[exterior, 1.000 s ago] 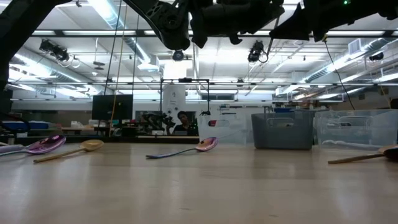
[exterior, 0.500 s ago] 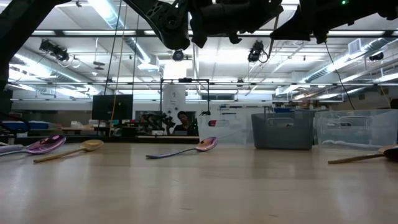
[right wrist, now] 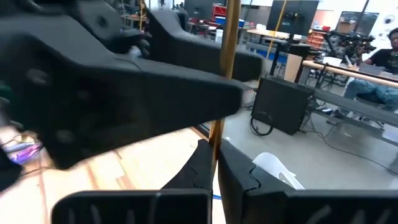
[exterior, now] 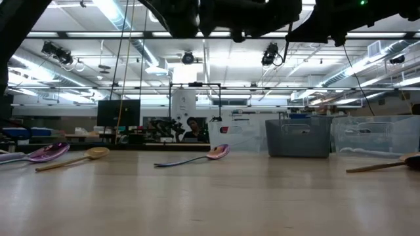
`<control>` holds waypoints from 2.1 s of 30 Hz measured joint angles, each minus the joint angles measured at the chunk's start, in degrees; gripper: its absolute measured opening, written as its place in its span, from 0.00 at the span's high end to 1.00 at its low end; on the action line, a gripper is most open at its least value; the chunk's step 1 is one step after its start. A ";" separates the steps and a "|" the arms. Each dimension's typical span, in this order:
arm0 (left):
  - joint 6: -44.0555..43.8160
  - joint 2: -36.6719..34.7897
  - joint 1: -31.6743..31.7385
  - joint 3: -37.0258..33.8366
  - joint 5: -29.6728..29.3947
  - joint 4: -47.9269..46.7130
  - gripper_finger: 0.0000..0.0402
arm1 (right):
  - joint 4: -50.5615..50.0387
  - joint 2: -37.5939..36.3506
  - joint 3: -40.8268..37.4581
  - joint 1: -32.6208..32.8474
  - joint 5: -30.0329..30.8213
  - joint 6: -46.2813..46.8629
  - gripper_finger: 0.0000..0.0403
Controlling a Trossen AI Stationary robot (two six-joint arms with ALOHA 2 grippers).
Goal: Sort silverware by color (type)
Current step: Put the gold spoon into the black bin
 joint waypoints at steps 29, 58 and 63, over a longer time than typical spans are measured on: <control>-20.80 -11.68 -7.93 -0.04 -12.75 -61.38 0.54 | -16.76 0.90 -0.03 -27.95 -22.10 19.79 0.95; -19.76 -11.66 -8.20 -0.04 -12.65 -61.19 0.54 | -9.86 18.36 -7.34 -48.23 -56.64 37.02 0.94; -19.73 -11.66 -8.23 -0.04 -12.63 -61.21 0.54 | -9.77 18.58 -7.31 -49.52 -56.26 38.99 0.91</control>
